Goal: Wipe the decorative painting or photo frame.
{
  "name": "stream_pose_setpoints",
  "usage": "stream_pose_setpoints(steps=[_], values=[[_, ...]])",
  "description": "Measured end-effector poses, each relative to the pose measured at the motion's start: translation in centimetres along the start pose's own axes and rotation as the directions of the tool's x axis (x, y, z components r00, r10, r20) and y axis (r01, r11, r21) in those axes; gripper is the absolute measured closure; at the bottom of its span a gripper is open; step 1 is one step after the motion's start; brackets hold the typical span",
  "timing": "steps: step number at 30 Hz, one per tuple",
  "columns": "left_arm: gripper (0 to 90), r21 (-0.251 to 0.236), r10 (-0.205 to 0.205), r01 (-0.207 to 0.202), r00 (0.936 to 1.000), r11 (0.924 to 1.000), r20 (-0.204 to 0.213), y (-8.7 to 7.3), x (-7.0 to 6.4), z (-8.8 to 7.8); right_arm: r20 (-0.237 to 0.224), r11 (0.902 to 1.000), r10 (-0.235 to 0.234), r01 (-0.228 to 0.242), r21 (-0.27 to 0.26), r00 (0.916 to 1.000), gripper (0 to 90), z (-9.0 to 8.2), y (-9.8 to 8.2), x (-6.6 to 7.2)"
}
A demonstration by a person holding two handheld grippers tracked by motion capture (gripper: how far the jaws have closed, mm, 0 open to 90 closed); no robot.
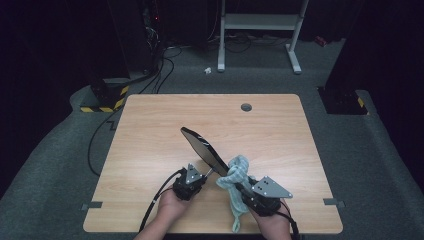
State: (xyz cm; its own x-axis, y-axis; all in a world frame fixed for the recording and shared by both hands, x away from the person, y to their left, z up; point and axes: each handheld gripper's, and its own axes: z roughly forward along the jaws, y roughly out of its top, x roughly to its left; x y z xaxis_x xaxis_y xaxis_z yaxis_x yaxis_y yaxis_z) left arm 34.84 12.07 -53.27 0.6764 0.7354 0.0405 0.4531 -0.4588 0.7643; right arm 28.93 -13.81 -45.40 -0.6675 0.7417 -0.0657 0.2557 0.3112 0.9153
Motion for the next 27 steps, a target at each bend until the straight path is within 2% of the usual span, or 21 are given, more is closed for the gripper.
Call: stream_pose_setpoints(steps=[2,5,12,16,23,24,27], values=[[87.2,-0.003,-0.002,0.002,1.0,1.0,-0.003,0.0,0.0,0.0,0.002,0.9994,-0.019,0.019,-0.03,0.9998,66.8,-0.2,1.0,0.2],[87.5,-0.006,0.009,-0.009,0.9999,0.9999,-0.011,0.0,0.0,0.0,0.003,0.9974,-0.023,0.023,-0.068,0.9997,66.7,-0.5,2.0,0.3],[88.1,-0.005,0.015,-0.015,0.9998,0.9999,-0.014,0.0,-0.2,0.0,0.013,0.9973,-0.023,0.024,-0.069,0.9996,66.9,-0.9,1.8,0.1],[88.1,-0.002,0.018,-0.018,0.9997,0.9998,-0.014,0.0,-0.1,0.0,0.011,0.9987,-0.021,0.021,-0.046,0.9997,66.8,-0.8,0.5,0.0],[87.8,-0.006,0.014,-0.015,0.9997,0.9999,-0.018,0.0,0.0,0.0,0.002,0.9996,-0.012,0.012,0.027,0.9999,66.9,0.1,-1.7,-0.1],[87.5,-0.004,0.012,-0.012,0.9998,0.9999,-0.017,0.0,0.0,0.0,-0.001,0.998,-0.003,0.003,0.063,1.0,66.9,0.9,-2.4,-0.3],[87.3,-0.004,0.012,-0.012,0.9998,0.9999,-0.019,0.0,0.0,0.0,-0.008,0.9959,0.01,-0.009,0.09,0.9999,66.9,1.6,-2.9,-0.6]])
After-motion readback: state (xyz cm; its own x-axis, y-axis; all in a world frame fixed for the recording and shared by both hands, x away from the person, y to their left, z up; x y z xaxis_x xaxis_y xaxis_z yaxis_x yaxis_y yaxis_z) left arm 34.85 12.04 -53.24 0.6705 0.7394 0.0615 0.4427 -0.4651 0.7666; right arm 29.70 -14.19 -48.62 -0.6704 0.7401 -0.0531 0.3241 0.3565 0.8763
